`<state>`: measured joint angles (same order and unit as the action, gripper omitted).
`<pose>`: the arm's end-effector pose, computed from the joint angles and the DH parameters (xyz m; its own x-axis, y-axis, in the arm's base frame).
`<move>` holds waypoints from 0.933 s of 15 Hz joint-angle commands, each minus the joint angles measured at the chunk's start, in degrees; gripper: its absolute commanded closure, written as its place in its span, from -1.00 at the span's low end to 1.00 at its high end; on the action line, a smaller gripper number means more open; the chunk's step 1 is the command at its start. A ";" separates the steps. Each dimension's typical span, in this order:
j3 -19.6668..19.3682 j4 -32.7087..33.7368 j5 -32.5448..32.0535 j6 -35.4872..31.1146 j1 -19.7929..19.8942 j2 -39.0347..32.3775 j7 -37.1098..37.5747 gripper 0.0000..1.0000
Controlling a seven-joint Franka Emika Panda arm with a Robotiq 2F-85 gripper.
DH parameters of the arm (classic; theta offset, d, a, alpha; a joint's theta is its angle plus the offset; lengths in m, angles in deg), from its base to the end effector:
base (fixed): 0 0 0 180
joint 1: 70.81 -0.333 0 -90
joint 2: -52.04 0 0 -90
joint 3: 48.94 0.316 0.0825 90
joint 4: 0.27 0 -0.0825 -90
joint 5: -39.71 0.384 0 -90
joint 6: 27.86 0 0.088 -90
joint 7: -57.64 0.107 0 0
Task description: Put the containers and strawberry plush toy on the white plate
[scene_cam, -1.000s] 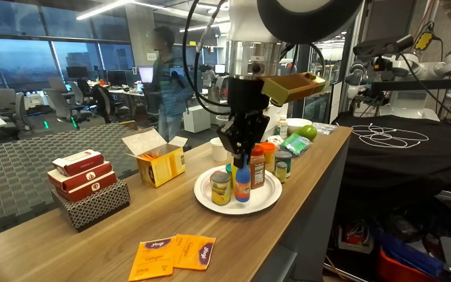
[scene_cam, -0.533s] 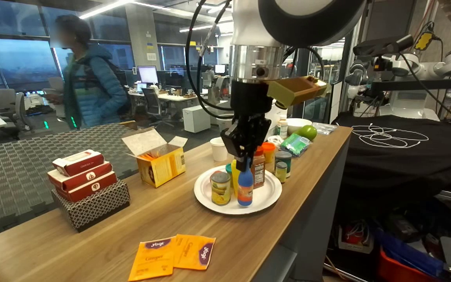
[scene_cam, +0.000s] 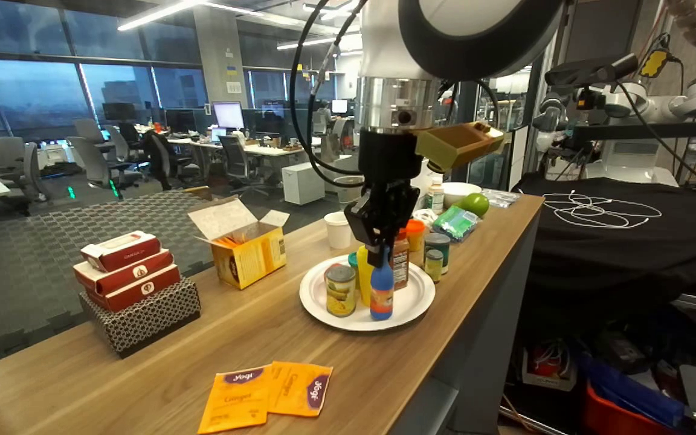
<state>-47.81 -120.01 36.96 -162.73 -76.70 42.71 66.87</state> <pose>0.5769 0.0701 0.3559 0.9945 -0.0059 0.1047 -0.0078 -0.9998 0.0175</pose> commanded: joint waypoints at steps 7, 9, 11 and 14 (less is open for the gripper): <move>0.52 0.37 0.64 -1.14 1.30 -0.61 -2.16 -0.32; 0.50 0.37 0.60 -1.20 1.36 -0.57 -2.24 -0.64; 0.48 0.30 0.51 -1.28 1.36 -0.41 -2.13 -0.94; 0.38 0.16 0.24 -1.16 1.35 0.35 -1.78 -1.00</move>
<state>-47.81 -119.96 36.96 -163.13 -75.94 41.99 65.75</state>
